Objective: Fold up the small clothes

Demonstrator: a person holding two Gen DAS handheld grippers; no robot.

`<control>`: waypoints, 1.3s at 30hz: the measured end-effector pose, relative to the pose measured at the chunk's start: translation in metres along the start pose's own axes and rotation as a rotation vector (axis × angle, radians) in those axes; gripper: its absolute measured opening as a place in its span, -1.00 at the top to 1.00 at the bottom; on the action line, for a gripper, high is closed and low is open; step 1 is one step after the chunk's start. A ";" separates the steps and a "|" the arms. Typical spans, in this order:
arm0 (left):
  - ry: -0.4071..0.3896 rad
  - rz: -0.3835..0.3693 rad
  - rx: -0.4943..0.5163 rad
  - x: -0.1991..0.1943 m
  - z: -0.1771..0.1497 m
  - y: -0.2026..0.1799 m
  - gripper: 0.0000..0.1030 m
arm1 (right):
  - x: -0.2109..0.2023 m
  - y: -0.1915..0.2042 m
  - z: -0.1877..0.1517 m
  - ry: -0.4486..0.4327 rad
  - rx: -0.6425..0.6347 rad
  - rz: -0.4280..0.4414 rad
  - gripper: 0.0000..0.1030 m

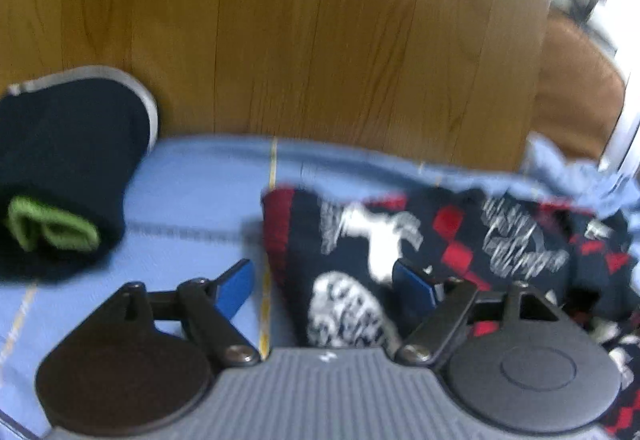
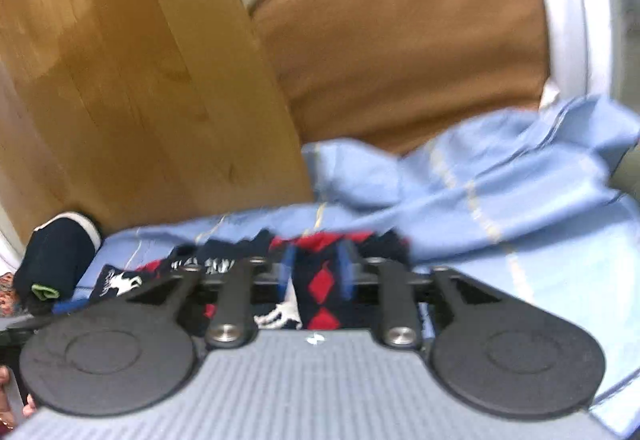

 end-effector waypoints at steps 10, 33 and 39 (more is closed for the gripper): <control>-0.062 -0.012 -0.029 -0.013 -0.005 0.011 -0.40 | 0.012 0.117 -0.078 0.091 -0.679 0.073 -0.32; -0.057 -0.021 -0.018 -0.006 -0.001 0.007 0.36 | 0.021 0.105 -0.083 0.173 -0.958 -0.015 0.86; -0.126 -0.069 -0.099 -0.020 0.010 0.023 0.32 | -0.008 0.134 -0.007 0.040 -0.623 0.060 0.86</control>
Point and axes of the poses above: each gripper's, at about its wrist camera, not at the fingertips, and x roughly the way its jaws point, y to its left, z to its top, the point moved 10 cm from there along x, roughly the way its jaws point, and after that the axes turned 4 degrees about z, right-handed, at the moved point
